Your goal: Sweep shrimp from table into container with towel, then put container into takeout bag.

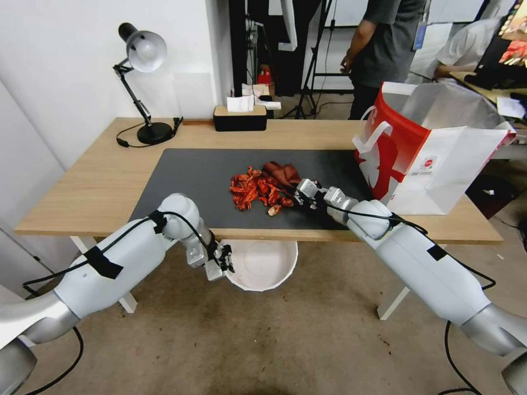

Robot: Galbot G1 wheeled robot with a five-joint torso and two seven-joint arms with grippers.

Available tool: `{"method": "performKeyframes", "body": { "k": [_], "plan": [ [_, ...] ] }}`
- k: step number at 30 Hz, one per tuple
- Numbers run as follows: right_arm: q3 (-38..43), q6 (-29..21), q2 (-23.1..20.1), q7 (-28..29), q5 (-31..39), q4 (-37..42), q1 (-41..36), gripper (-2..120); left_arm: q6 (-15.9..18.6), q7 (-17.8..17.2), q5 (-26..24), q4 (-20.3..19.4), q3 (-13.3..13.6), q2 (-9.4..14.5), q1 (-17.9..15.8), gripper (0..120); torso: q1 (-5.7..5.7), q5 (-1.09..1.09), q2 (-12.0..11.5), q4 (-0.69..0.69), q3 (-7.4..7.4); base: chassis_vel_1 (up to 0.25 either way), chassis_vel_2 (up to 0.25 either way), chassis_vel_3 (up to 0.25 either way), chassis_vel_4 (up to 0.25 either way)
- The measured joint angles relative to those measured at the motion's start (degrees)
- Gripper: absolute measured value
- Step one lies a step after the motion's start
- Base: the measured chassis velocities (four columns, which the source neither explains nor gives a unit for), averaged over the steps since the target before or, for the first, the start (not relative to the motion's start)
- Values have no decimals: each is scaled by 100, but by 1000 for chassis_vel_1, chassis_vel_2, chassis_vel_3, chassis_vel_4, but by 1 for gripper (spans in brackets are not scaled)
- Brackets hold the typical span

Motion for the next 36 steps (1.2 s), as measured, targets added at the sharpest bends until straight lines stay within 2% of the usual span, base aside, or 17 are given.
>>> {"method": "performKeyframes", "body": {
  "k": [10, 36],
  "plan": [
    [-5, -43, -137, -5, 74, 265, -136, 2, 45, 63, -179, -3, 207, -19, -166, 0, 0, 0, 0, -2, 1, 0, 0, 0, 0],
    [-38, -164, -532, -55, 256, 1160, -571, 2, 0, 73, -184, 179, 209, -71, -230, 0, 0, 0, -1, 0, 2, 0, 0, 0, 0]
  ]
}}
